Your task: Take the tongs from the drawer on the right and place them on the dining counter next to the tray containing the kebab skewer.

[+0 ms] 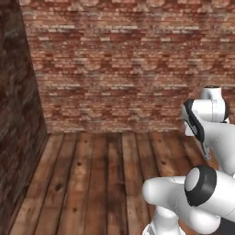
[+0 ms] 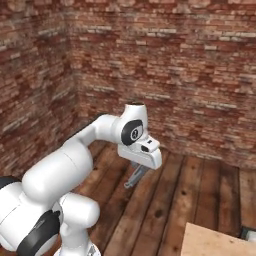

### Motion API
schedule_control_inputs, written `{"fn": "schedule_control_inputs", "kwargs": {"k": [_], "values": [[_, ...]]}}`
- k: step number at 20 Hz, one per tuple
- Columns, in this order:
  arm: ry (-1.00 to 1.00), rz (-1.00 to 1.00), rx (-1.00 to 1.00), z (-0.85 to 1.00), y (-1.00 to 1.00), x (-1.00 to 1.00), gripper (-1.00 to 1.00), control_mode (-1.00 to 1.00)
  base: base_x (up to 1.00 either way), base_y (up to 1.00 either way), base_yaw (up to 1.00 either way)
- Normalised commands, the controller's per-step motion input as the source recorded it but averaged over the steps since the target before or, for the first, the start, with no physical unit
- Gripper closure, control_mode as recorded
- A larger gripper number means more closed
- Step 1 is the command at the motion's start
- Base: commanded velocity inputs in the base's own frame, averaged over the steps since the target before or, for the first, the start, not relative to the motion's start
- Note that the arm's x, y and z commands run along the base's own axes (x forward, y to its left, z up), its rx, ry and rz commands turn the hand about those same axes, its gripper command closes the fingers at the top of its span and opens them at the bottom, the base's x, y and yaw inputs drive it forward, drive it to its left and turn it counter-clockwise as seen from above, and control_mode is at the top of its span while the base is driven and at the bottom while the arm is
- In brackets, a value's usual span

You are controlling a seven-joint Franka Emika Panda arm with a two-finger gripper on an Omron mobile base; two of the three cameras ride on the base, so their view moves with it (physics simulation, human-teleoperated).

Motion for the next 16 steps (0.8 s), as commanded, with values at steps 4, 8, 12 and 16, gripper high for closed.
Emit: {"fn": "schedule_control_inputs", "kwargs": {"k": [4, 8, 12, 16], "values": [[0.00, 0.00, 0.00, 0.00, 0.00, 0.00, 1.00, 1.00, 0.84, 0.09, -0.14], [0.00, 0.00, 0.00, 0.00, 0.00, 0.00, 1.00, 1.00, 0.80, 0.10, -0.19], [0.00, 0.00, 0.00, 0.00, 0.00, 0.00, 1.00, 1.00, 0.76, 0.12, -0.27], [0.00, 0.00, 0.00, 0.00, 0.00, 0.00, 1.00, 1.00, 0.75, 0.12, -0.29]]}}
